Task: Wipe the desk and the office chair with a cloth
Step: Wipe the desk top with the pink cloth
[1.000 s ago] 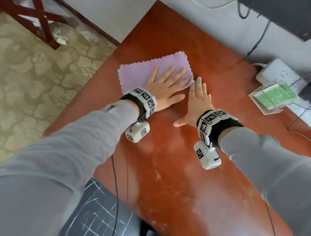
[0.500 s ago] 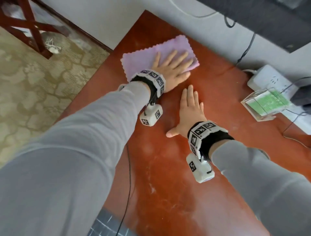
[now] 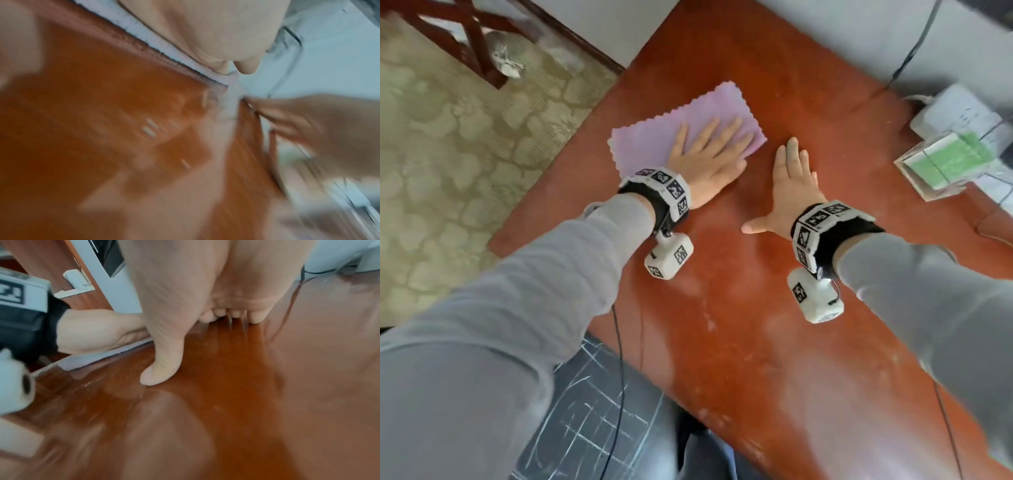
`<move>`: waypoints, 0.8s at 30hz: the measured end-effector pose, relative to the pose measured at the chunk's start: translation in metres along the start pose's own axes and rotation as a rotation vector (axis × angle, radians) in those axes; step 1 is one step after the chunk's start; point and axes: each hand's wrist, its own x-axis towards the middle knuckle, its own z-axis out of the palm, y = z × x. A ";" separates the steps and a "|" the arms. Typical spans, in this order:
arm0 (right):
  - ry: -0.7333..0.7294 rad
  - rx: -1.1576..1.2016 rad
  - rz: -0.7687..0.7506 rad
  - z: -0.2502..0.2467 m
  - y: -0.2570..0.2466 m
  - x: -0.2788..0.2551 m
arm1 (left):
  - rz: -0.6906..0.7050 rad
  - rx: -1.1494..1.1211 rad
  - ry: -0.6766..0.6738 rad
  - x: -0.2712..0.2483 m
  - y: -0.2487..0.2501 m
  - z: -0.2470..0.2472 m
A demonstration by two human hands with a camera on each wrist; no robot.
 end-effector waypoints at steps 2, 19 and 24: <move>0.003 -0.003 -0.035 0.015 0.010 -0.014 | -0.173 -0.095 0.059 -0.016 -0.032 -0.004; 0.026 0.116 0.098 0.100 0.095 -0.150 | -0.040 -0.039 0.054 -0.175 0.073 0.102; 0.058 0.162 0.218 0.128 0.127 -0.194 | -0.274 -0.014 0.013 -0.186 0.038 0.100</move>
